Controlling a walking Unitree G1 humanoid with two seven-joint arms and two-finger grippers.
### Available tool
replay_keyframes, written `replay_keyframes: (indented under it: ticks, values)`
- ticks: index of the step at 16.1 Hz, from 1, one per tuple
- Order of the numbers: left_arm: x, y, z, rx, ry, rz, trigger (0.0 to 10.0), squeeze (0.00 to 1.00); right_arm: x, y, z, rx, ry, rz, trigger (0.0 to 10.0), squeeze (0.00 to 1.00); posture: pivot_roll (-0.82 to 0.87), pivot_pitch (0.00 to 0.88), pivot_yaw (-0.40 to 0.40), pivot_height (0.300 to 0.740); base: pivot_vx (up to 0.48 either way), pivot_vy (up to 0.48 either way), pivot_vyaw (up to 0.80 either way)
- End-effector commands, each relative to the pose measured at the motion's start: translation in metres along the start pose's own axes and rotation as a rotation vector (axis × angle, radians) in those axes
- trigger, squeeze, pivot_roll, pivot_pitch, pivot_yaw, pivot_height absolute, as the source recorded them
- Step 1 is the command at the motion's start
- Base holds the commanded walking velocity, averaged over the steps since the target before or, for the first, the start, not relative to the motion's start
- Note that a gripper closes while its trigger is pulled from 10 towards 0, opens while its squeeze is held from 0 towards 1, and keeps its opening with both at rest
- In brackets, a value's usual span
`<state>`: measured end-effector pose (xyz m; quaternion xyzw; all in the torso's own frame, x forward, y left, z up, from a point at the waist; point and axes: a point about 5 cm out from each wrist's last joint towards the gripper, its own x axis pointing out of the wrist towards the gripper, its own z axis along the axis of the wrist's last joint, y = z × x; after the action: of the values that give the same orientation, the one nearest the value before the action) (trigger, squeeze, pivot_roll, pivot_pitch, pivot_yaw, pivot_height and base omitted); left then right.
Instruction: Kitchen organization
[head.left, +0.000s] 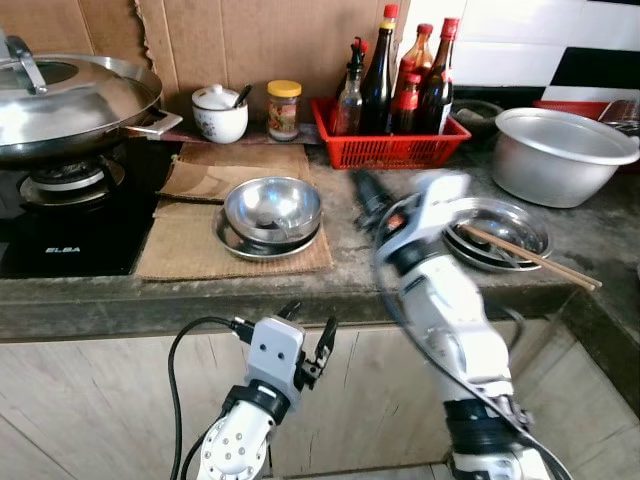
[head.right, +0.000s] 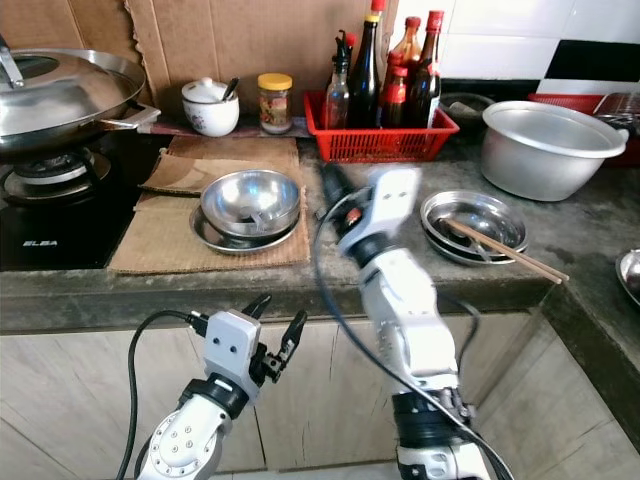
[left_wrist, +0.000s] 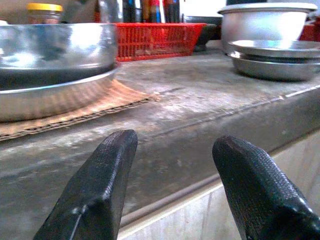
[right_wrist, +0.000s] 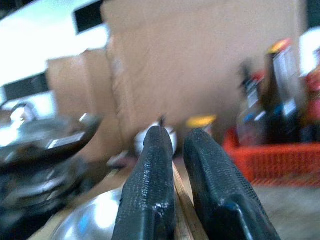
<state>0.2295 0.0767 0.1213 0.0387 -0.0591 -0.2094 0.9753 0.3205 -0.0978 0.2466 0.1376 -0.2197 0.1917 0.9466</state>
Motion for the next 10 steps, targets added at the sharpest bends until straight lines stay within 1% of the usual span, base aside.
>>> replay_keyframes:
  ticks: [1, 4, 5, 6, 8, 10]
  values:
    - [0.005, 0.003, 0.011, -0.014, -0.036, 0.021, 10.0, 0.00, -0.005, -0.009, 0.020, -0.074, -0.070, -0.106, 0.0, 0.00, 0.06, 0.000, -0.076, 0.740, 0.000, 0.000, 0.00]
    - [0.010, 0.006, 0.018, -0.011, -0.063, 0.028, 10.0, 0.00, -0.010, -0.019, 0.032, -0.159, -0.109, -0.229, 0.0, 0.00, 0.06, 0.000, -0.071, 0.740, 0.000, 0.000, 0.00]
    - [0.010, 0.007, 0.018, -0.010, -0.064, 0.029, 10.0, 0.00, -0.013, -0.021, 0.033, -0.197, -0.104, -0.252, 4.1, 0.00, 0.06, 0.000, -0.067, 0.740, 0.000, 0.000, 0.00]
    - [0.010, 0.007, 0.017, -0.011, -0.063, 0.031, 10.0, 0.00, -0.016, -0.022, 0.032, -0.222, -0.096, -0.262, 10.0, 0.00, 0.06, 0.000, -0.064, 0.740, 0.000, 0.000, 0.00]
    - [0.011, 0.008, 0.018, -0.011, -0.064, 0.027, 10.0, 0.00, -0.022, -0.024, 0.028, -0.269, -0.080, -0.289, 10.0, 0.00, 0.05, 0.000, -0.060, 0.740, 0.000, 0.000, 0.00]
    - [0.011, 0.008, 0.017, -0.010, -0.062, 0.020, 10.0, 0.00, -0.030, -0.024, 0.019, -0.265, -0.047, -0.305, 10.0, 0.00, 0.06, 0.000, -0.059, 0.740, 0.000, 0.000, 0.00]
